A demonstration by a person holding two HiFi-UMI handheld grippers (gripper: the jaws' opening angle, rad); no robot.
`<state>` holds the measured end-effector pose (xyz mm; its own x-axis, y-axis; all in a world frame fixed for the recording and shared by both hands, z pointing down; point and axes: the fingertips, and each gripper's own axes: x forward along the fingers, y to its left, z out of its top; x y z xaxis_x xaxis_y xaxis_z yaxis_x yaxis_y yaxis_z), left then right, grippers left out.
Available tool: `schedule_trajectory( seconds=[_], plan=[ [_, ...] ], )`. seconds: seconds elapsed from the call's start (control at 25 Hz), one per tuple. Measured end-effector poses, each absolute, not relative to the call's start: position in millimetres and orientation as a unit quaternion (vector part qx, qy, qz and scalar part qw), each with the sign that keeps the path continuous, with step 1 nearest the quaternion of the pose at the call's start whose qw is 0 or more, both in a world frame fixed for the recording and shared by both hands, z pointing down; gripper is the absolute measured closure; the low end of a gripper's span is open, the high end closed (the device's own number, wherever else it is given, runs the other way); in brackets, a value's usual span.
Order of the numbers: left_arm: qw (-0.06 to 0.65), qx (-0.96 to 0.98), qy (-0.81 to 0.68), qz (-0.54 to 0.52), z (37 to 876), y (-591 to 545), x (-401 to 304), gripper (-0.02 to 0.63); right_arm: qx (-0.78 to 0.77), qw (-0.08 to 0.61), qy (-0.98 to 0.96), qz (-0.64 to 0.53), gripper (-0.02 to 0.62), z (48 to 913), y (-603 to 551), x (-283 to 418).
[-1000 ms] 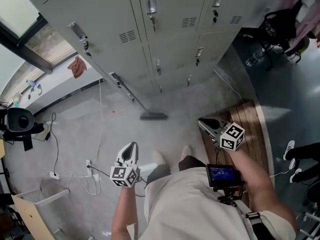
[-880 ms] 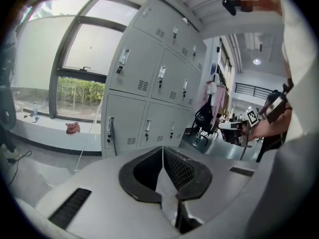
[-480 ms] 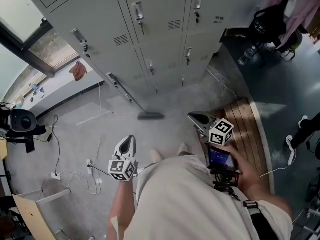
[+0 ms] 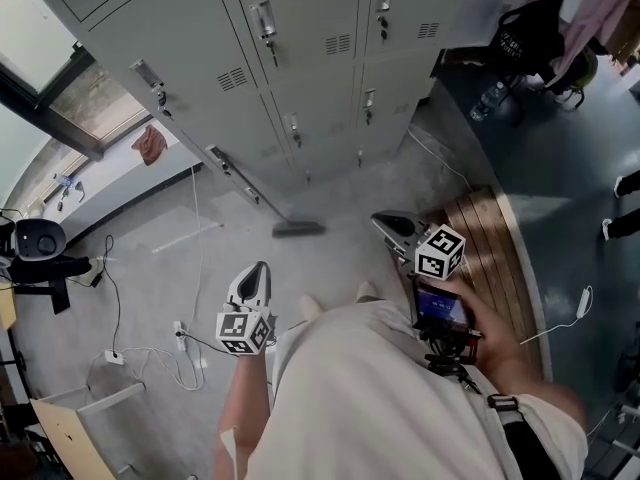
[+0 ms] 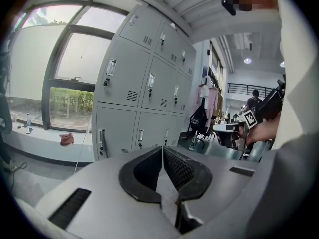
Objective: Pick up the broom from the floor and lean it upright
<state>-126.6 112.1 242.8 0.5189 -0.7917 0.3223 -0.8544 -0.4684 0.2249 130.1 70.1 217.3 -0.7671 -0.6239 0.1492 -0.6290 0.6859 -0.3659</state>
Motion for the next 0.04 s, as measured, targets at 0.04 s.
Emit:
schedule_trajectory(
  seconds=[0.04],
  plan=[
    [0.18,0.853,-0.482,0.086,242.9,110.5,-125.6,0.591,0.342,0.006,-0.918,0.201,0.58,217.1,68.7,130.0]
  ],
)
